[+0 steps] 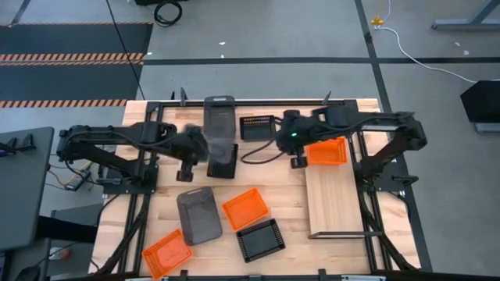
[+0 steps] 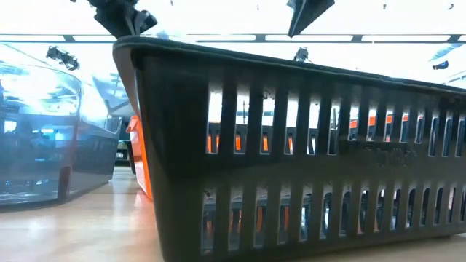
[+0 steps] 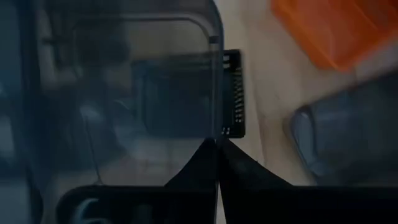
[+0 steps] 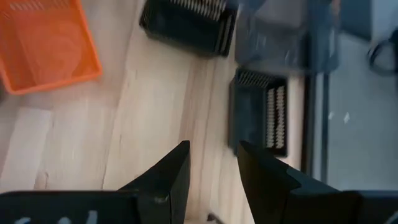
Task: Stack baskets on shelf by color
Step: Put the middle black transparent bin on the shelf
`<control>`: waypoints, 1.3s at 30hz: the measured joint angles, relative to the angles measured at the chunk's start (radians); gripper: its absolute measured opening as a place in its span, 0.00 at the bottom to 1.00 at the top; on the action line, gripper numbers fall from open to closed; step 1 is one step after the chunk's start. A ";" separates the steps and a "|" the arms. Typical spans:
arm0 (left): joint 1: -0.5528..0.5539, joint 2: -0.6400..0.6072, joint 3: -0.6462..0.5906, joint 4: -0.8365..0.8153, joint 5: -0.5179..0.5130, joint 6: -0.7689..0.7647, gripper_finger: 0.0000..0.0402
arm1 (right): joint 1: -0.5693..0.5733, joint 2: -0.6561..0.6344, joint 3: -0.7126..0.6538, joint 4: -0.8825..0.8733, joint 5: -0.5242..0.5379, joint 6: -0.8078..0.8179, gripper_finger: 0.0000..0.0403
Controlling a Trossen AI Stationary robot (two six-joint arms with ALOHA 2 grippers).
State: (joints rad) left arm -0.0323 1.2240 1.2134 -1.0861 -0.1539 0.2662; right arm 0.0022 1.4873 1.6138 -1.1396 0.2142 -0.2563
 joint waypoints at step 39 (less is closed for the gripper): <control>-0.117 0.000 -0.018 0.381 0.696 0.898 0.02 | 0.103 0.083 0.000 0.536 -0.661 -0.286 0.35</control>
State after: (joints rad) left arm -0.1490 1.2243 1.1950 -0.7052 0.5417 1.1639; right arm 0.1051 1.5699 1.6142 -0.6039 -0.4473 -0.5425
